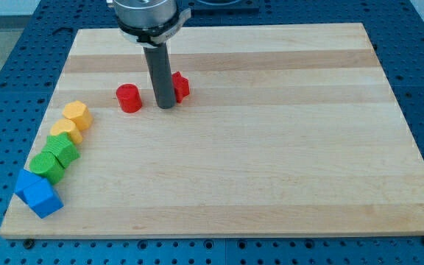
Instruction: Move red circle towards the center left
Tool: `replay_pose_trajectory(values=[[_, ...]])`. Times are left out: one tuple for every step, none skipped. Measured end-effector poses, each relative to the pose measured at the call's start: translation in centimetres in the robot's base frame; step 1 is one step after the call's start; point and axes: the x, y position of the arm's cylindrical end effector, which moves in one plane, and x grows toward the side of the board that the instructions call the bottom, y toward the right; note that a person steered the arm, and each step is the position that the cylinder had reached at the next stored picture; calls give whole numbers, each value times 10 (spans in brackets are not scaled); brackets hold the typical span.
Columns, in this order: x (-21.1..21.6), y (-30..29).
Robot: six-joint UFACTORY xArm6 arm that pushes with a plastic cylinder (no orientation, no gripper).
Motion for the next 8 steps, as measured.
replay_pose_trajectory(values=[[0,-35],[0,-73],[0,-90],[-2,-86],[-22,-79],[-26,-94],[-18,-120],[-21,-124]])
